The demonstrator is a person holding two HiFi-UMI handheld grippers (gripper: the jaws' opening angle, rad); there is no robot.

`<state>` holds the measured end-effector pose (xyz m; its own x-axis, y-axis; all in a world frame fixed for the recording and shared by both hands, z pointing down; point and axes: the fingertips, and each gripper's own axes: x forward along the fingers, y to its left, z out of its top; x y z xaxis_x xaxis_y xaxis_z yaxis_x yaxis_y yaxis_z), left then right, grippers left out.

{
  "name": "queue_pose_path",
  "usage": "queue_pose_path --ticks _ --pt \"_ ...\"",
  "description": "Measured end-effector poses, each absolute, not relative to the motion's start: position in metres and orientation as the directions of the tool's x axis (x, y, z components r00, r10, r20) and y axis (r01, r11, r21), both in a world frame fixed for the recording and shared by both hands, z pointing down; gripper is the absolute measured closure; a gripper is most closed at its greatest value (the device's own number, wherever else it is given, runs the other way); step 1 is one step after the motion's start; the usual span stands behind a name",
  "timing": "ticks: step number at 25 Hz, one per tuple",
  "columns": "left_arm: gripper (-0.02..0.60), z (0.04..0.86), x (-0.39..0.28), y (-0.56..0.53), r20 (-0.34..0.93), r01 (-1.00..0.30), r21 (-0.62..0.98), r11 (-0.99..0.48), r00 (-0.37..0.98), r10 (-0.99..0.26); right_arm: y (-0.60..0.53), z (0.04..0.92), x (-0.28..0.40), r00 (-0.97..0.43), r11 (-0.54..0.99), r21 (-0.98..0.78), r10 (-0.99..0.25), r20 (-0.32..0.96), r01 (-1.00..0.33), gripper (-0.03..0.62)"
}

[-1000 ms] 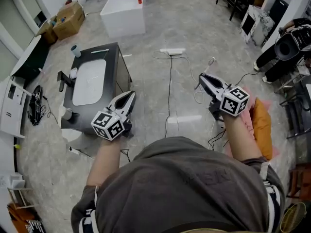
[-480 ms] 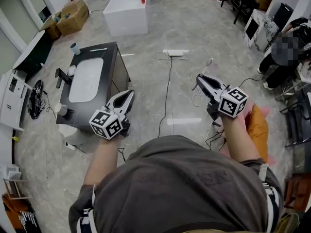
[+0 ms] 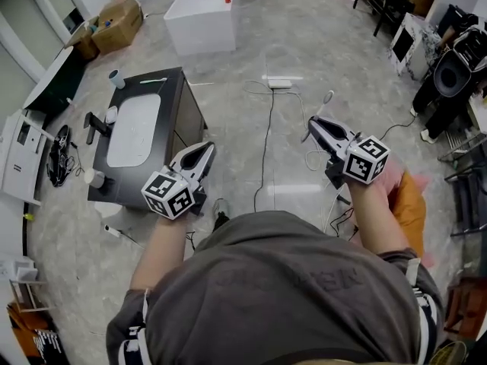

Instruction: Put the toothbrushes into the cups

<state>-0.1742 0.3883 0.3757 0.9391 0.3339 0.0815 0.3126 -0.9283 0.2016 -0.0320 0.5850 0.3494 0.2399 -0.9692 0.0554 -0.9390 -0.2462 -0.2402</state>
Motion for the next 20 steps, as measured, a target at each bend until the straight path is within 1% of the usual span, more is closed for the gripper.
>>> queue_pose_path --ticks 4,8,13,16,20 --pt "0.575 0.391 -0.126 0.338 0.066 0.354 0.208 -0.912 0.925 0.374 0.535 0.363 0.007 0.263 -0.27 -0.237 -0.963 0.061 -0.933 0.572" --pt "0.575 0.402 -0.06 0.277 0.056 0.425 0.168 -0.89 0.897 0.439 0.475 0.365 0.057 0.307 -0.307 -0.227 -0.951 0.037 -0.924 0.572" --pt "0.575 0.395 0.018 0.198 0.063 0.505 0.17 -0.846 0.851 0.521 0.388 0.354 0.116 0.353 -0.352 -0.234 -0.935 0.04 -0.906 0.572" --pt "0.575 0.391 0.051 0.16 0.067 0.528 0.165 -0.833 0.837 0.544 0.346 0.345 0.146 0.363 -0.36 -0.232 -0.931 0.034 -0.904 0.572" --pt "0.575 0.393 0.085 0.123 0.066 0.528 0.176 -0.831 0.836 0.545 0.309 0.345 0.177 0.358 -0.359 -0.236 -0.932 0.047 -0.903 0.572"
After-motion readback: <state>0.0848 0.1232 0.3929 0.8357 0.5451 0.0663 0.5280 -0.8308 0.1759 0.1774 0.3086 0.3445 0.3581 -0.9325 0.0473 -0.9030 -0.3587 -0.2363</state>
